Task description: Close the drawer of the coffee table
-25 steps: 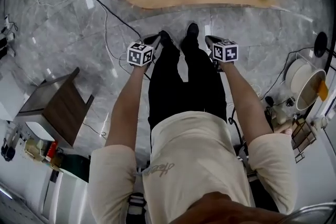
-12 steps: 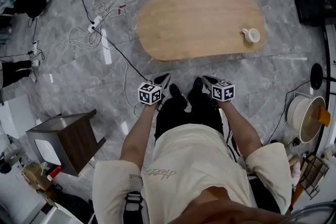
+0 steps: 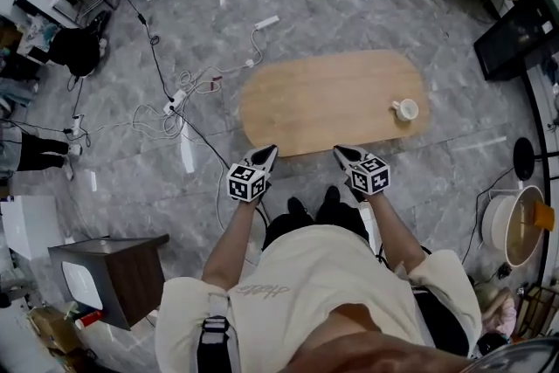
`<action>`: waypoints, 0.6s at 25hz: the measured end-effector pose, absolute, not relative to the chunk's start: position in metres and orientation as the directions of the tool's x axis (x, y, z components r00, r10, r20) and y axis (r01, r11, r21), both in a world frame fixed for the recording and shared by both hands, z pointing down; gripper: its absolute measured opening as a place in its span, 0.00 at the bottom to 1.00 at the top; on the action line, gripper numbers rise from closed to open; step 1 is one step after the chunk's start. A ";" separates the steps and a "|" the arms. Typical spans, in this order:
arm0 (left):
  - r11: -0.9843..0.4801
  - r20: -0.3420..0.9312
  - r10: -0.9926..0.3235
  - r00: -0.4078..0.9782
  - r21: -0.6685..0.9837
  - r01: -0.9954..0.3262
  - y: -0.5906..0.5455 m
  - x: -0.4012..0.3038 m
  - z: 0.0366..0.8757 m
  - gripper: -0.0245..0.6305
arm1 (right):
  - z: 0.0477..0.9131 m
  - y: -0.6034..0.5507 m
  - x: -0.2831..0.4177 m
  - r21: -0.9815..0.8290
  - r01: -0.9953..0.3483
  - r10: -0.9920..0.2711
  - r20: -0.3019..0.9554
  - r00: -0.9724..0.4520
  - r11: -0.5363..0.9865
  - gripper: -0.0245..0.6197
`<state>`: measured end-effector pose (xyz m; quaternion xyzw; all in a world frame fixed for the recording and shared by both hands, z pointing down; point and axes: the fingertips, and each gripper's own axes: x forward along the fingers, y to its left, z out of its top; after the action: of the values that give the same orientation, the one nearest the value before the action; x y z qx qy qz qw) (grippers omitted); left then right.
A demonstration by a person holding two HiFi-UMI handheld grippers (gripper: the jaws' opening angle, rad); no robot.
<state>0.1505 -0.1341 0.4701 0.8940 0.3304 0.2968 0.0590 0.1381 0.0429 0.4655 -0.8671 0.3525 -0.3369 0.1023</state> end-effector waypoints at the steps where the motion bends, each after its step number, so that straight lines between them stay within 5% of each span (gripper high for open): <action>1: -0.768 0.479 0.630 0.611 0.274 0.578 -0.134 0.155 0.454 0.04 | 0.451 0.042 0.145 -0.410 -0.549 -0.684 0.484 0.546 -0.728 0.03; 15: -0.750 0.237 0.659 0.714 0.129 0.649 -0.128 0.179 0.279 0.04 | 0.284 0.030 0.166 -0.255 -0.678 -0.724 0.227 0.651 -0.689 0.03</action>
<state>0.1794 -0.1281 0.2793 0.9255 0.3533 0.1350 0.0179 0.1660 0.0299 0.2836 -0.9056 0.3871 -0.1567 0.0737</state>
